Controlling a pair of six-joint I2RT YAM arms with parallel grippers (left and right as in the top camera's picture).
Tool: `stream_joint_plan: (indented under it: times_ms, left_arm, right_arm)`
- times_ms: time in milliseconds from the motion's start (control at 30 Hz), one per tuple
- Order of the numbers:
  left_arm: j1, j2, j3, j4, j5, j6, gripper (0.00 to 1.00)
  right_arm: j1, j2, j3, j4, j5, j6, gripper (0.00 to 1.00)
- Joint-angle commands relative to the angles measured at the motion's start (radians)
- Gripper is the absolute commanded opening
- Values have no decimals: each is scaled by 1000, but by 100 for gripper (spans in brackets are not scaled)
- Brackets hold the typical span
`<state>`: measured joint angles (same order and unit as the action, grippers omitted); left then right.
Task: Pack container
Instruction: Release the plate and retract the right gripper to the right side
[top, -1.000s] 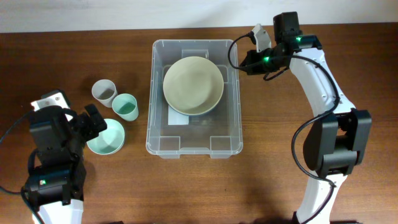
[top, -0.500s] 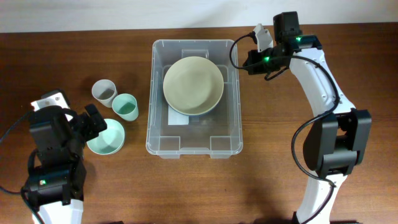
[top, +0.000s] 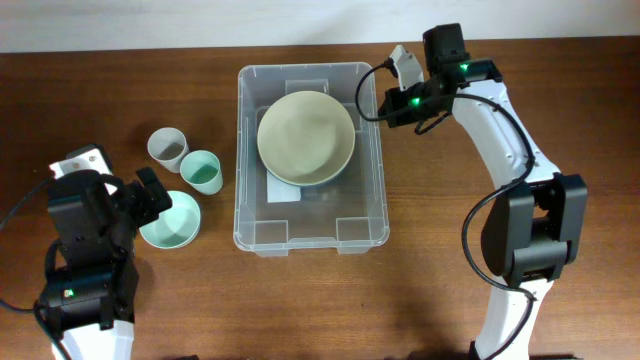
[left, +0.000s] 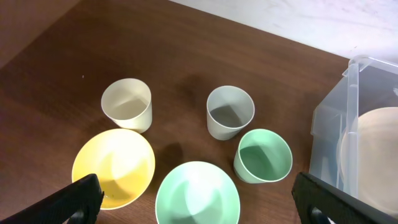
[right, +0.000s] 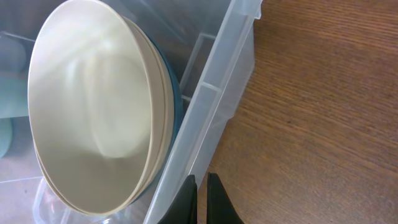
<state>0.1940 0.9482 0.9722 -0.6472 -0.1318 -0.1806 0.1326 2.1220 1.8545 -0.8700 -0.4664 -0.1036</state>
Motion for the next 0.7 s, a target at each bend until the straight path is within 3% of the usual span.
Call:
stream_joint_plan:
  times_ms: [0,200,367,400,433,467,500,667]
  left_arm:
    - [5,2,16,2,-8,-2,99]
    - [5,2,16,3,-8,-2,99]
    - [5,2,16,-21,-3,-2,99]
    - [5,2,16,-27,3,-2,99]
    - [5,2,16,-35,13,-2,99]
    - [5,2,17,-40,15,-2,99]
    - [5,2,19,-48,15,-2,99]
    - [5,65,132,-164,15,-2,100]
  right_arm:
    - [9,13,-8,-2,74,0,4]
    - [-32,-30,-1,-45,406,181,4]
    - [-77,-182,14,-102,558,303,4]
    - [-85,-215,14,-103,585,304,9]
    - [-95,-247,14,-108,604,303,28]
    - [-105,-275,14,-119,612,303,62]
    - [-116,-301,14,-134,612,299,67]
    - [-179,-400,14,-284,610,342,64]
